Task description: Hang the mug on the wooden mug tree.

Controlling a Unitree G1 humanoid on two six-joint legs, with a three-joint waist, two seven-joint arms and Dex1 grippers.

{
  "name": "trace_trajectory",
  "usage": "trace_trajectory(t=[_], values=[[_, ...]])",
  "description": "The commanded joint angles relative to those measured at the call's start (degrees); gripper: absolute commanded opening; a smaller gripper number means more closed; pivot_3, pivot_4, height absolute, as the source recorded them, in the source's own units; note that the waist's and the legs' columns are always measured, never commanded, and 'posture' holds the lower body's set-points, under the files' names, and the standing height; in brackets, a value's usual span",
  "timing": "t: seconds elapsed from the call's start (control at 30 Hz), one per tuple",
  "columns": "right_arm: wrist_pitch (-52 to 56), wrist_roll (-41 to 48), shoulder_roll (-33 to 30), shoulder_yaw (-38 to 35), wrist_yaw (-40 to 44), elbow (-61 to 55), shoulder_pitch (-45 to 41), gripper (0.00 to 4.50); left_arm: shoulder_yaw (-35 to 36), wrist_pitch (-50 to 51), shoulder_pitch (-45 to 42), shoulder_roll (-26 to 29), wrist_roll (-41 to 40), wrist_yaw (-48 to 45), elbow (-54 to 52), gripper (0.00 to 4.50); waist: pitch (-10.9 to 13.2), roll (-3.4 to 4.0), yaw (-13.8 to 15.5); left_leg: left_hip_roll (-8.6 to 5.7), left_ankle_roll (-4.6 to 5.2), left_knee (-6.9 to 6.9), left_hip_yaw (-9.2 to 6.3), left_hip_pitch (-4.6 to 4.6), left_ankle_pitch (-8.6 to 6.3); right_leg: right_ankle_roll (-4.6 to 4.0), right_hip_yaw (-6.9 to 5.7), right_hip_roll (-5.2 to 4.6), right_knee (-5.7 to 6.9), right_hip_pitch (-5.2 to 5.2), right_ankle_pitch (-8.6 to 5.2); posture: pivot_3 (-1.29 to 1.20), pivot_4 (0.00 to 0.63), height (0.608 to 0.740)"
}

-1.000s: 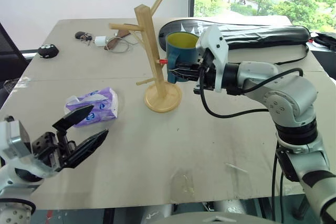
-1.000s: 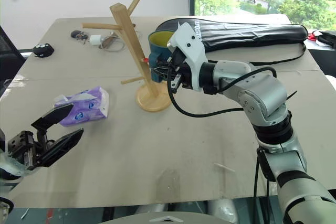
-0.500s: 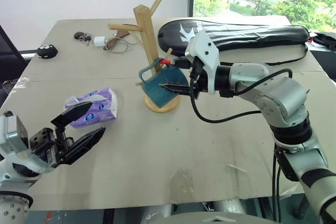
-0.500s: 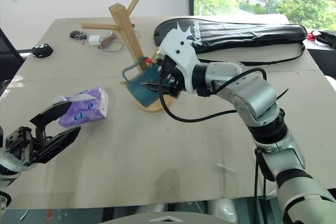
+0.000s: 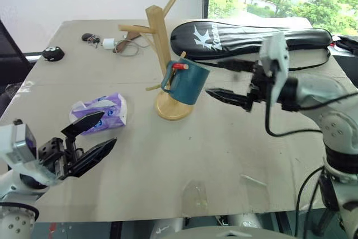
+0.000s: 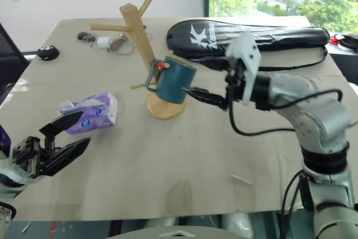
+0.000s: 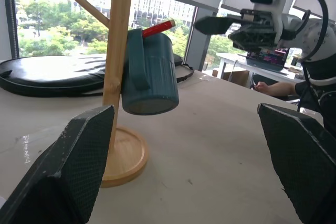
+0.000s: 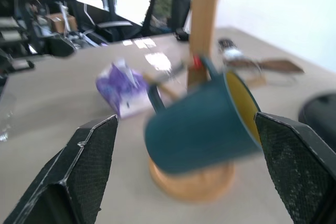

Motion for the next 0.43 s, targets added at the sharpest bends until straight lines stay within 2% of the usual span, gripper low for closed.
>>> trace_trajectory(t=[0.03,0.2,0.43], values=[[-8.82,-2.72,-1.92,-5.47,3.35,-0.63,10.39,4.19,-3.7,0.33,1.97,-0.48,3.91,1.83,-4.84,4.5,-0.01,-0.02,0.16,0.0,0.0,0.04,0.0,0.0,0.0,0.0,-0.01,0.0,0.02,0.0,0.0,0.0,0.15,0.74],[-24.88,-11.14,-4.42,-11.46,7.78,3.29,31.42,4.19,-12.3,-0.24,4.14,-1.38,15.06,8.92,-10.0,4.5,-0.04,0.01,1.09,0.01,0.0,0.06,0.09,0.05,0.0,0.0,0.1,0.02,0.11,0.03,0.0,0.0,0.15,0.74],[-35.08,-14.39,-4.16,-17.74,10.22,4.45,48.34,4.19,-16.14,-0.01,6.38,-1.25,19.96,11.87,-10.24,4.5,-0.05,0.04,1.13,0.05,0.0,0.14,0.31,0.36,0.0,0.0,0.35,0.07,0.4,0.22,0.0,0.0,0.15,0.74]])
